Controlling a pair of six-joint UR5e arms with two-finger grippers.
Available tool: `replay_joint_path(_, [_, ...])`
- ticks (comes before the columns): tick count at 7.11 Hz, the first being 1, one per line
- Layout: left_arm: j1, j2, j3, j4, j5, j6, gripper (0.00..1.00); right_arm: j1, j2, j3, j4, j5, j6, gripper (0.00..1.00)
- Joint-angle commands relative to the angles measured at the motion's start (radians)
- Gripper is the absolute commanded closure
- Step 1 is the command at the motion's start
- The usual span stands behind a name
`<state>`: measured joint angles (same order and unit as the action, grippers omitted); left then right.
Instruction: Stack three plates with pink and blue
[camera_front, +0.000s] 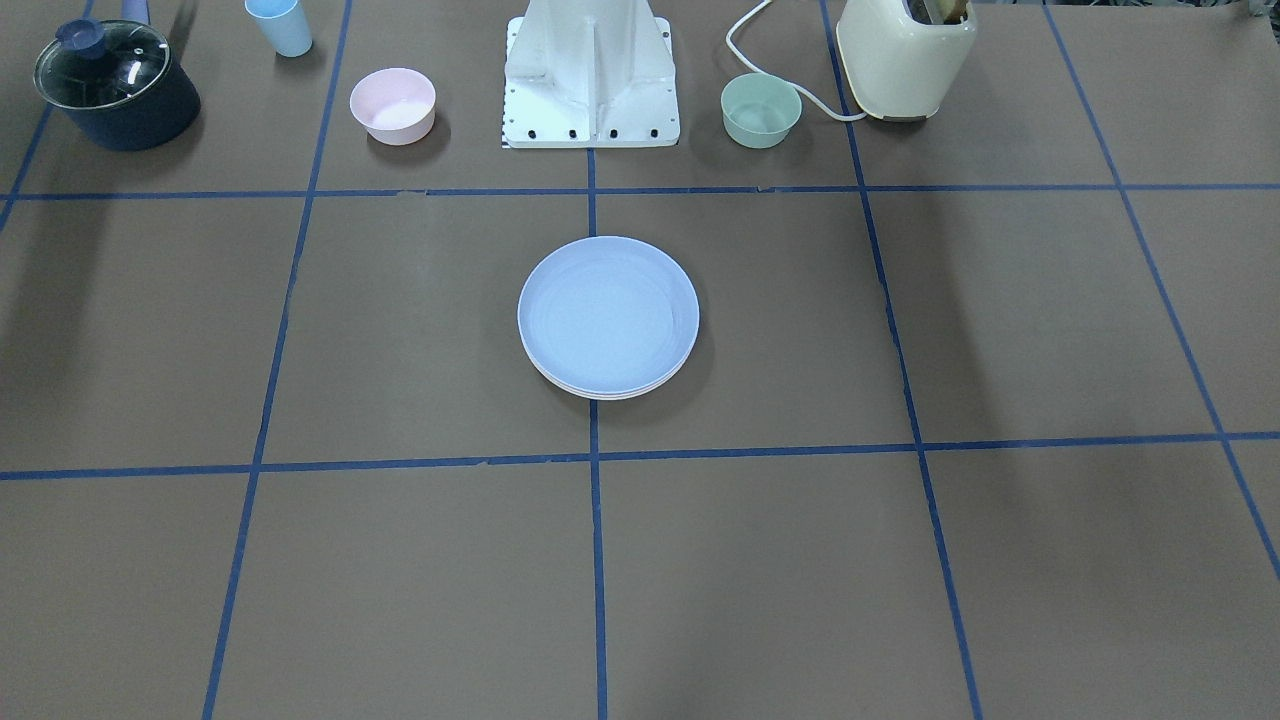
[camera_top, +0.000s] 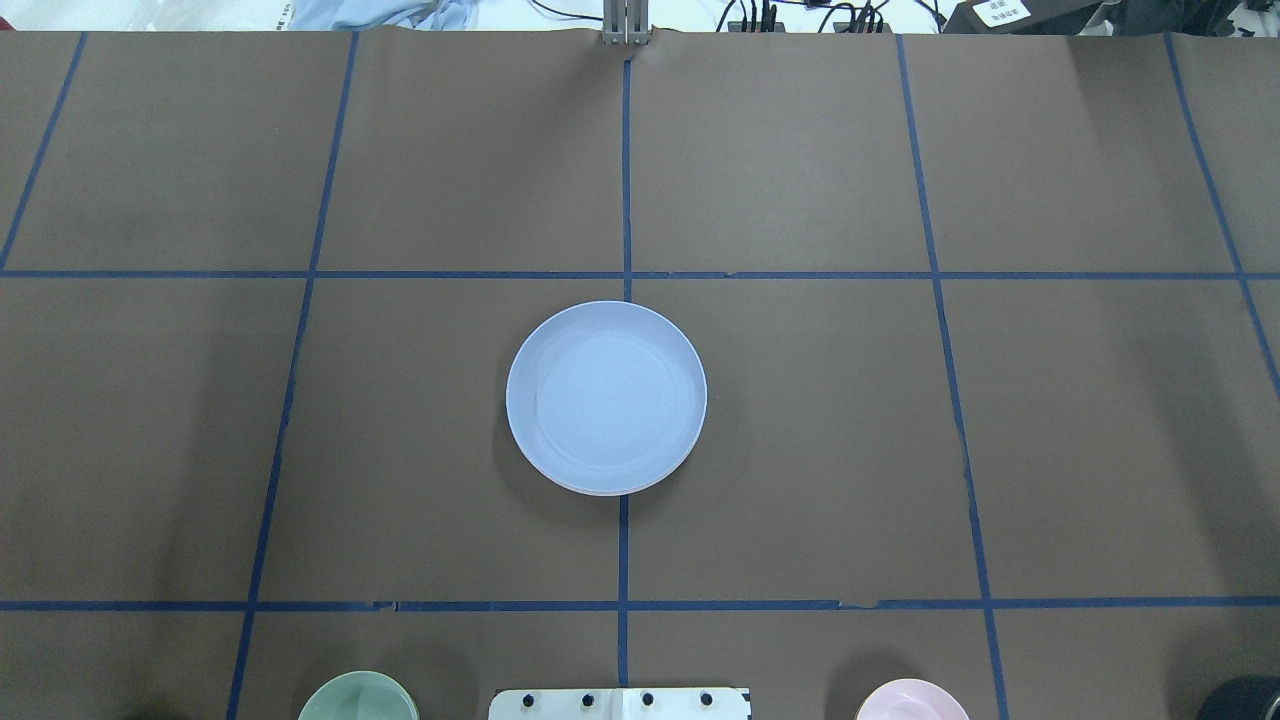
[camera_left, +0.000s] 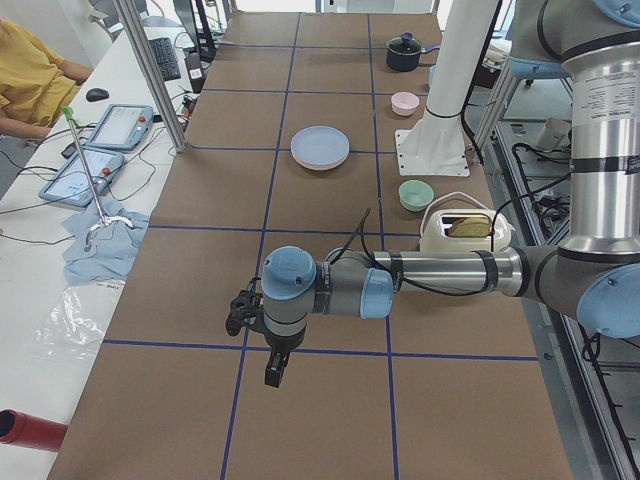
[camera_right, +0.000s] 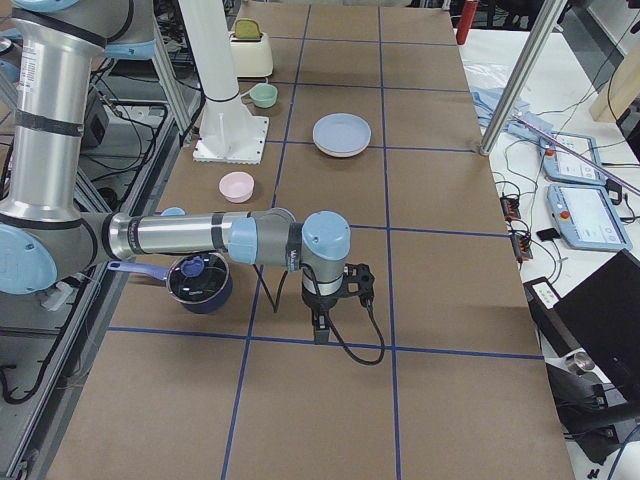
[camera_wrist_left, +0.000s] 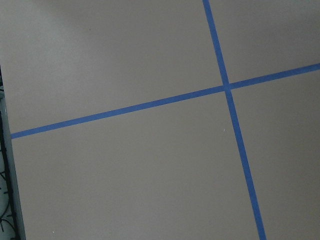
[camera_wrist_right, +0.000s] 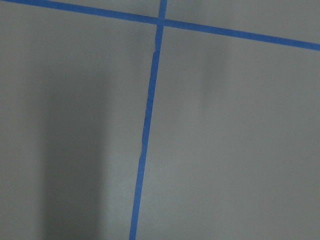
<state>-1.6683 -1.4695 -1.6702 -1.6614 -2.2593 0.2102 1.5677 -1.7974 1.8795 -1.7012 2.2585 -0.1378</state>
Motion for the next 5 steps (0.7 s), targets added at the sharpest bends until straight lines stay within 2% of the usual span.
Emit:
replay_joint_path(1, [-0.002,-0.002,-0.014,-0.005,-0.022,0.002,0.00,0.002,-0.005,0.006,0.031,-0.002,0.075,0.00])
replay_joint_path(2, [-0.002,0.000,-0.017,-0.005,-0.023,0.002,0.00,0.002,-0.023,-0.005,0.107,-0.005,0.081,0.00])
replay_joint_path(5, [-0.002,0.026,-0.002,-0.018,-0.022,0.009,0.00,0.002,-0.020,-0.011,0.109,0.003,0.081,0.00])
